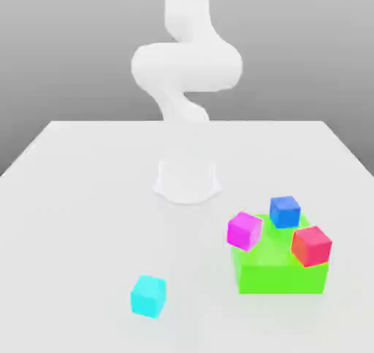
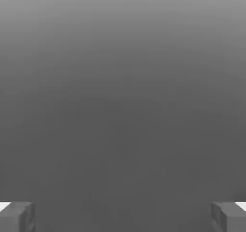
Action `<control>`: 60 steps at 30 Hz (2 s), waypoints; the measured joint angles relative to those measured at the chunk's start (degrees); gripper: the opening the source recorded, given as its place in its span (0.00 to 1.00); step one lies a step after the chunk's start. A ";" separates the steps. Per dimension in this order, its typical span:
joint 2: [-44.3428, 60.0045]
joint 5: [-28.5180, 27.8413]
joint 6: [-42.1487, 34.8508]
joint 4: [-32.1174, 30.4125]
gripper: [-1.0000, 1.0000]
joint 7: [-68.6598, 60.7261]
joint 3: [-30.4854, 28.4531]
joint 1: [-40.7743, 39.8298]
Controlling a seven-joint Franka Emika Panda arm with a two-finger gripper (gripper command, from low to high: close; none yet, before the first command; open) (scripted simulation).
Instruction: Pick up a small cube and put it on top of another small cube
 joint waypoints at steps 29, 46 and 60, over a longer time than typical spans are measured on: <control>59.71 1.89 37.33 -18.89 0.00 6.27 -0.75 -7.61; 41.26 1.98 20.23 -20.01 0.00 4.23 4.40 2.27; 37.49 1.87 15.15 -18.83 1.00 -0.47 14.70 18.61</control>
